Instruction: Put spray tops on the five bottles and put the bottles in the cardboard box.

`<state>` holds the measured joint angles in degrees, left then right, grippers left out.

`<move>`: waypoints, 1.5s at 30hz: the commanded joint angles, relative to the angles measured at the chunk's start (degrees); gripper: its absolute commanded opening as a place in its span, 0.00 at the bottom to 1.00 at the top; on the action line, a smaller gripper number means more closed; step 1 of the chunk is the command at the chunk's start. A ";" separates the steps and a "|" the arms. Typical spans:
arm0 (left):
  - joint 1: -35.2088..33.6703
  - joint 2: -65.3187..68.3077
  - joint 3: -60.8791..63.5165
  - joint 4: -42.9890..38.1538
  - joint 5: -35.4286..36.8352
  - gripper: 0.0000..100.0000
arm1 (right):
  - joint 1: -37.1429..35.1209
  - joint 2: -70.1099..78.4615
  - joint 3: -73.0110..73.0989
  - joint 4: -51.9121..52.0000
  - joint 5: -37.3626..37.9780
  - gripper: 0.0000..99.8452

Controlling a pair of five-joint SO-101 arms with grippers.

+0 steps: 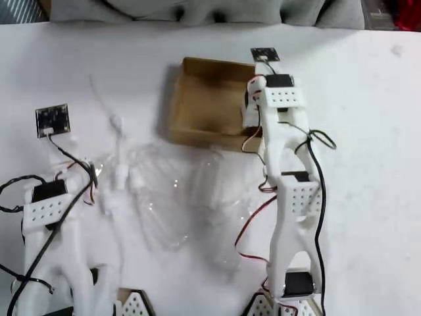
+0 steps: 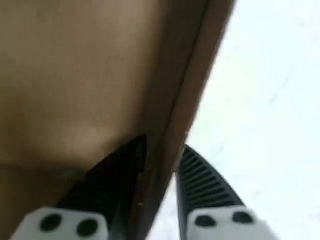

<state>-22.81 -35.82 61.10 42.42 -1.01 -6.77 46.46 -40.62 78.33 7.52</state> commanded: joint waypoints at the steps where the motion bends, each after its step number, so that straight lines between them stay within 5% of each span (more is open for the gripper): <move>1: 0.40 -0.04 -0.70 -1.41 0.18 0.02 | 0.22 0.48 -8.70 3.82 9.76 0.01; 18: 0.40 -0.04 -0.53 -1.41 0.09 0.02 | 1.54 12.79 -32.70 19.91 31.82 0.02; 26: 0.40 -0.04 -0.53 -1.41 0.09 0.02 | 2.42 14.46 -33.14 20.09 32.26 0.02; 35: 0.40 -0.04 -0.62 -1.41 0.09 0.02 | 2.51 11.82 -32.70 20.26 13.89 0.17; 45: 0.40 -0.04 -0.62 -1.41 0.09 0.02 | 1.89 -5.76 -19.69 20.62 -9.49 0.09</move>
<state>-22.81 -35.82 61.10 42.42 -1.01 -4.92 50.77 -66.37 97.32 4.44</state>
